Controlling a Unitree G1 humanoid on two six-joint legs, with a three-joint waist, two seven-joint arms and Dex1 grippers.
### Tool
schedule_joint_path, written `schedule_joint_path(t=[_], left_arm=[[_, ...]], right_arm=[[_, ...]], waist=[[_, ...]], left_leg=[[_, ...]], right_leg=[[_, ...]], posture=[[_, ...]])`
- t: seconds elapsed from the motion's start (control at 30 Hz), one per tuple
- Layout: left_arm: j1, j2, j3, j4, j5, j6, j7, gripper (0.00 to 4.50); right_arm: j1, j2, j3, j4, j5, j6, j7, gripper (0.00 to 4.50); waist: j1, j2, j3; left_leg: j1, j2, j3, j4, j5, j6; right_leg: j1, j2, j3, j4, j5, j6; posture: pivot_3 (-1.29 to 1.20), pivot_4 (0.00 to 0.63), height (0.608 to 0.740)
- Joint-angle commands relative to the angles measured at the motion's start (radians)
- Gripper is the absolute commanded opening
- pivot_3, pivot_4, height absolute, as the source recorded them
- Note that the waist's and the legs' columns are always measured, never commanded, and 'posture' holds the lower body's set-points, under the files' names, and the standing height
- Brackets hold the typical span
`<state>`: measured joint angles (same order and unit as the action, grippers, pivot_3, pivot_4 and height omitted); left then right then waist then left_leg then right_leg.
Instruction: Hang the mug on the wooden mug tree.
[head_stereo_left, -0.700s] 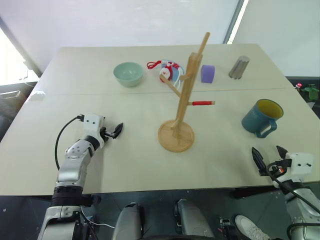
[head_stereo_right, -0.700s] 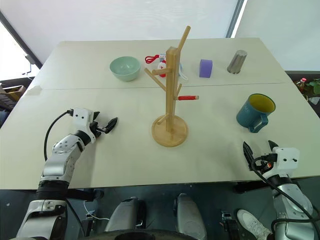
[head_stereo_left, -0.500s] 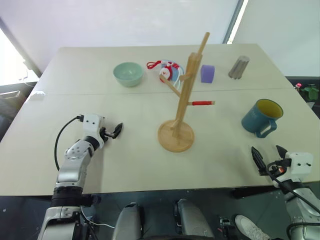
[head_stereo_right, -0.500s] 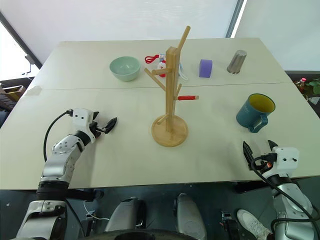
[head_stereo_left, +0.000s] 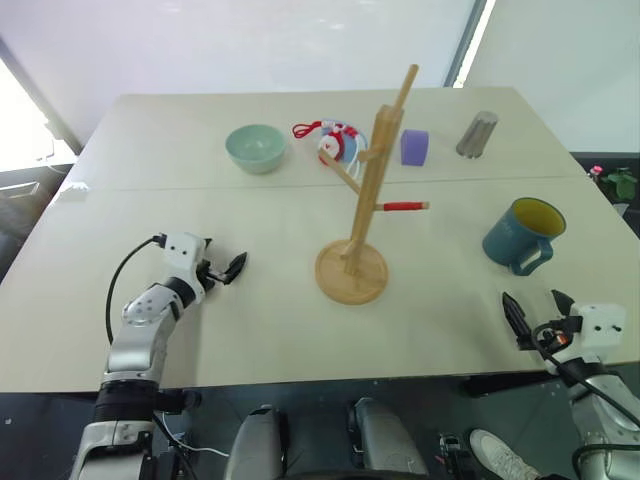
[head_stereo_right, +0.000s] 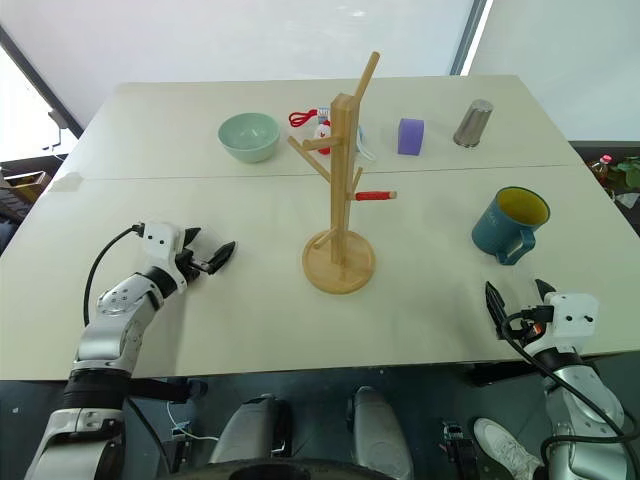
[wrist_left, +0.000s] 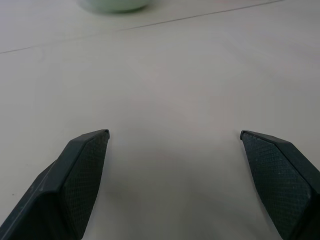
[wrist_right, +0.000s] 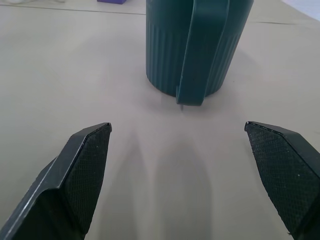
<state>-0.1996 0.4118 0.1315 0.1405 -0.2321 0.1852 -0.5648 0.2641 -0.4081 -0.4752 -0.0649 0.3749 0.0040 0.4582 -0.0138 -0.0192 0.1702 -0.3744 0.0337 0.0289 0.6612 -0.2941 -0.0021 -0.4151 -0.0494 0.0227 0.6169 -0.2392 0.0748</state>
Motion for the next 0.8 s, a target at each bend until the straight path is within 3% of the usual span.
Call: schedule_joint_path(t=[0.03,0.1,0.3,0.33,0.57,0.8], left_arm=[[0.058,0.027,-0.028,-0.099,-0.045,-0.021,-0.112,4.50],[0.126,0.046,-0.056,-0.179,-0.088,-0.041,-0.218,4.50],[0.243,0.166,-0.153,-0.379,-0.204,0.023,-0.485,4.50],[0.238,0.177,-0.169,-0.394,-0.207,0.035,-0.498,4.50],[0.147,0.154,-0.269,-0.478,-0.217,0.068,-0.521,4.50],[0.113,0.123,-0.289,-0.472,-0.213,0.049,-0.519,4.50]], right_arm=[[-0.002,-0.009,-0.008,-0.019,0.015,-0.009,0.017,4.20],[0.005,-0.016,-0.008,-0.036,0.034,-0.001,0.044,3.53],[0.030,-0.024,0.016,-0.089,0.032,0.007,0.090,0.36],[0.029,-0.023,0.022,-0.094,0.028,0.007,0.093,0.07],[-0.066,-0.026,0.036,-0.050,-0.027,-0.003,0.032,0.07],[-0.168,-0.024,0.010,0.082,-0.059,-0.032,-0.037,0.07]], waist=[[0.000,0.000,0.000],[0.001,0.000,0.000],[0.003,0.001,0.000],[0.003,0.002,0.000],[0.001,0.003,-0.001],[0.002,0.003,-0.001]], left_leg=[[0.000,0.000,0.000,0.000,0.000,0.000],[0.000,0.000,0.000,-0.001,0.000,0.000],[-0.002,-0.001,0.002,-0.005,0.000,0.000],[-0.002,-0.001,0.002,-0.005,0.000,0.000],[-0.003,-0.002,0.004,-0.005,0.000,0.000],[-0.003,-0.002,0.004,-0.006,0.000,0.000]], right_leg=[[0.000,-0.001,0.000,0.000,0.000,0.000],[-0.001,-0.003,0.001,0.000,0.000,0.000],[-0.005,-0.008,0.002,-0.002,0.000,-0.001],[-0.005,-0.008,0.002,-0.002,0.000,-0.001],[-0.006,-0.009,0.001,-0.002,0.000,-0.001],[-0.006,-0.001,0.002,-0.002,0.000,0.000]], posture=[[0.00,0.150,0.740],[0.00,0.150,0.740],[0.00,0.150,0.740],[0.00,0.150,0.740],[0.00,0.150,0.740],[0.00,0.150,0.740]])
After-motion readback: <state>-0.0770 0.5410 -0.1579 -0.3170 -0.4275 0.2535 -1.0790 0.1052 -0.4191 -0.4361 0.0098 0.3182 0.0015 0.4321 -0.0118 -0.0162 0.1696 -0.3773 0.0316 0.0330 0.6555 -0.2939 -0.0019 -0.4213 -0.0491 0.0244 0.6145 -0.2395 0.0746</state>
